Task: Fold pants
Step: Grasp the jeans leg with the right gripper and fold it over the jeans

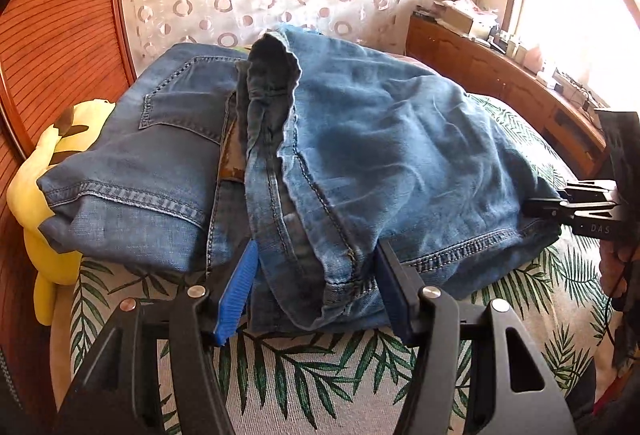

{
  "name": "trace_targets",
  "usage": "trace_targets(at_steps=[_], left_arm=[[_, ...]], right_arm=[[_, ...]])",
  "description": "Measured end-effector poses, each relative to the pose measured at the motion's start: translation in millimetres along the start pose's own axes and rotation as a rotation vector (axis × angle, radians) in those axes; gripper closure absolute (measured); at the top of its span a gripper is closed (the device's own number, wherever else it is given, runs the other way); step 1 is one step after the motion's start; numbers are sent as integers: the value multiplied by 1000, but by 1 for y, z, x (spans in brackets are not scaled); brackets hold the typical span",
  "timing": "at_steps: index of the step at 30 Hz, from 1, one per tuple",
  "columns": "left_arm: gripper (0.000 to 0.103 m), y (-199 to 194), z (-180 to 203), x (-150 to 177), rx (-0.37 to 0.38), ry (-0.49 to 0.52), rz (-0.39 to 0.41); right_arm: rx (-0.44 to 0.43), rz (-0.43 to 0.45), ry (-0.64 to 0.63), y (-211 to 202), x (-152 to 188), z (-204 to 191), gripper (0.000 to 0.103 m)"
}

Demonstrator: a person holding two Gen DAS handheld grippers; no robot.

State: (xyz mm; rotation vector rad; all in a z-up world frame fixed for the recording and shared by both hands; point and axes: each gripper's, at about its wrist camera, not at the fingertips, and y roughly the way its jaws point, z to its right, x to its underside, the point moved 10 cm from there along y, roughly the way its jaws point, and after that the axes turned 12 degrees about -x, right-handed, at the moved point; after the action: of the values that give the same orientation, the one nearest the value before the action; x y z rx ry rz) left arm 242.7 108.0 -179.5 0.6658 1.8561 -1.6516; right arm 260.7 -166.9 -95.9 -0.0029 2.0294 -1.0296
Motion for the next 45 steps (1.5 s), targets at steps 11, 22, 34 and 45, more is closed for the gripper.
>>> trace_targets(at_steps=[11, 22, 34, 45], left_arm=[[43, -69, 40, -28, 63, 29, 107], [43, -79, 118, -20, 192, 70, 85], [43, -24, 133, 8, 115, 132, -22], [43, -24, 128, 16, 114, 141, -9]], right_arm=[[-2, 137, -11, -82, 13, -11, 92], [52, 147, 53, -116, 77, 17, 91], [46, 143, 121, -91, 90, 37, 91], [68, 164, 110, -100, 79, 19, 91]])
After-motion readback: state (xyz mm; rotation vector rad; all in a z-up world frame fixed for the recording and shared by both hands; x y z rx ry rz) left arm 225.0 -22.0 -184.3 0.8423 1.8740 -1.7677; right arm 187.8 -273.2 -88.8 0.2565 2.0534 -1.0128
